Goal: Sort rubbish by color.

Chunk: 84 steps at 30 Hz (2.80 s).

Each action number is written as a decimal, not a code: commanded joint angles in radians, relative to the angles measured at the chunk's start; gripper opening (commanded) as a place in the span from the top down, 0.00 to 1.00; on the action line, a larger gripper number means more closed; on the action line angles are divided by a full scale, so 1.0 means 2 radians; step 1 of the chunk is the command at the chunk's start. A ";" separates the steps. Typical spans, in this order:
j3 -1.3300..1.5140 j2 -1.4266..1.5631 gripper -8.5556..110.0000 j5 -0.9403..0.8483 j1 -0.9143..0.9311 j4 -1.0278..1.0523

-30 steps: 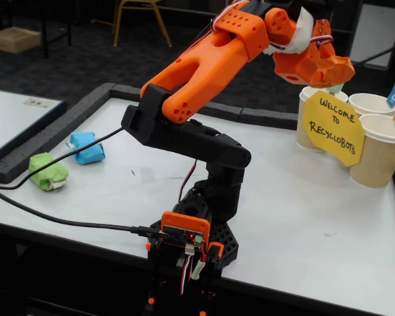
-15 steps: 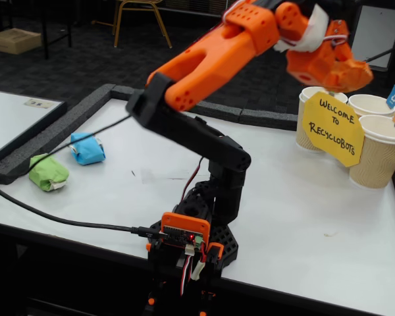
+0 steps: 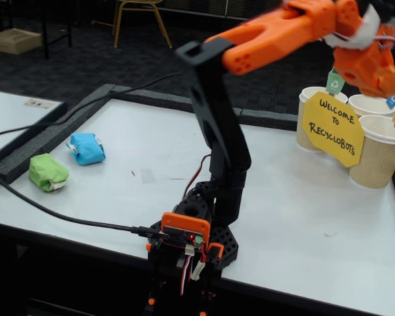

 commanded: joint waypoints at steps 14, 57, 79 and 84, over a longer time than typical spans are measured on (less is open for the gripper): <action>-0.157 -0.109 0.91 0.003 0.008 -0.067; -0.185 -0.074 0.88 0.009 -0.026 0.066; 0.030 0.335 0.93 0.002 -0.509 0.310; 0.126 0.430 0.93 0.002 -0.532 0.312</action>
